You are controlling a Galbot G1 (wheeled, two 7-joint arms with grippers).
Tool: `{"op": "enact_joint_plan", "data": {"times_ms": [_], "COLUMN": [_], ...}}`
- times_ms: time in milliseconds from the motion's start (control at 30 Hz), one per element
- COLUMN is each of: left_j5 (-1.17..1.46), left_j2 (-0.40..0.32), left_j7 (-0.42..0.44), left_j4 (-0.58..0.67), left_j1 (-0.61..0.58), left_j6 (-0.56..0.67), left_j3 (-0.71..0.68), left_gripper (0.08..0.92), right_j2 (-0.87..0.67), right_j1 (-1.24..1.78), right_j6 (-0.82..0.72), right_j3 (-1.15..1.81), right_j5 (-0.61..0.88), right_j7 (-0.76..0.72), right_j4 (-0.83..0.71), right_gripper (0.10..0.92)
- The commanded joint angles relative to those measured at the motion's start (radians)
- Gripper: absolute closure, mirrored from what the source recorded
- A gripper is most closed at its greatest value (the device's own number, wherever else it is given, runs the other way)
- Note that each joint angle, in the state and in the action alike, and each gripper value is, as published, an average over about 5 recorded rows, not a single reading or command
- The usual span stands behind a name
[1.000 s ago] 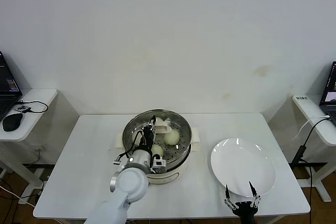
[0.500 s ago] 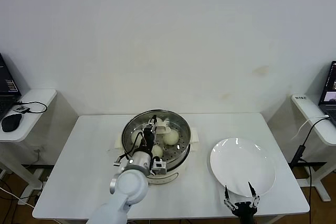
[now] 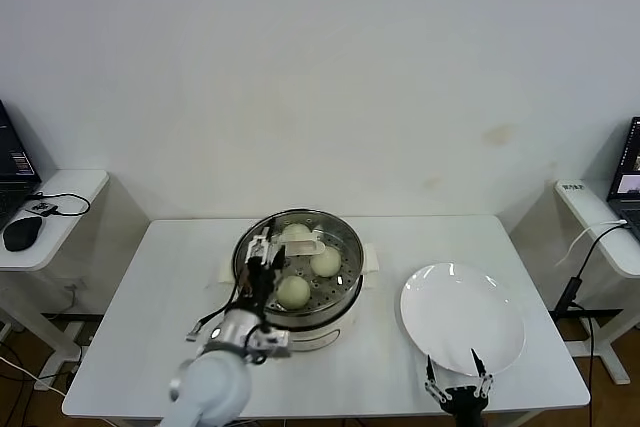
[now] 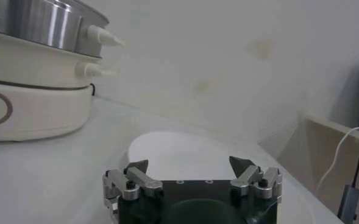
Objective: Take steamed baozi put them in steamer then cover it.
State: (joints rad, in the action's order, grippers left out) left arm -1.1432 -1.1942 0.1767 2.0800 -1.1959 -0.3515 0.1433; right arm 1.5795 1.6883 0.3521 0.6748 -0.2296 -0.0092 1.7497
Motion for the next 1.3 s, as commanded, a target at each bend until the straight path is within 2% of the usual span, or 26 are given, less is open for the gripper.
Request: {"op": "enact_joint_plan", "data": {"times_ms": [33, 100, 200, 300, 400, 500, 700, 967, 1300], "left_j5": [0.582, 0.757, 1.0, 1.217, 1.399, 1.477, 1.495, 1.38, 1.383], "left_j2": [0.129, 0.111, 0.048, 0.014, 0.008, -0.01, -0.084, -0.124, -0.15], "left_j7": [-0.184, -0.251, -0.35, -0.401, -0.398, -0.384, -0.381, -0.364, -0.343], "left_j4": [0.256, 0.237, 0.153, 0.107, 0.106, 0.111, 0.096, 0.016, 0.016], "left_j1": [-0.412, -0.467, -0.508, -0.572, -0.664, -0.732, -0.757, -0.774, -0.788], "left_j6": [0.13, 0.244, 0.462, 0.548, 0.532, 0.54, 0.56, 0.627, 0.635], "left_j3": [0.245, 0.329, 0.465, 0.564, 0.597, 0.567, 0.489, 0.487, 0.458], "left_gripper": [0.211, 0.189, 0.179, 0.177, 0.177, 0.177, 0.177, 0.177, 0.177], "right_j2": [-0.002, -0.004, -0.016, -0.05, -0.101, -0.142, -0.183, -0.16, -0.162], "right_j1": [0.007, 0.012, 0.028, 0.064, 0.114, 0.152, 0.198, 0.195, 0.201], "right_j6": [-0.002, -0.004, -0.008, -0.016, -0.032, -0.072, -0.157, -0.172, -0.215], "right_j3": [0.0, 0.001, -0.003, -0.021, -0.044, -0.052, -0.055, -0.079, -0.121], "right_j5": [0.004, 0.009, 0.026, 0.06, 0.119, 0.187, 0.28, 0.194, 0.222], "right_j7": [-0.004, -0.006, -0.012, -0.023, -0.043, -0.071, -0.118, -0.152, -0.158], "right_j4": [0.01, 0.022, 0.047, 0.076, 0.117, 0.167, 0.25, 0.267, 0.292], "right_gripper": [0.203, 0.203, 0.203, 0.203, 0.203, 0.203, 0.203, 0.203, 0.203]}}
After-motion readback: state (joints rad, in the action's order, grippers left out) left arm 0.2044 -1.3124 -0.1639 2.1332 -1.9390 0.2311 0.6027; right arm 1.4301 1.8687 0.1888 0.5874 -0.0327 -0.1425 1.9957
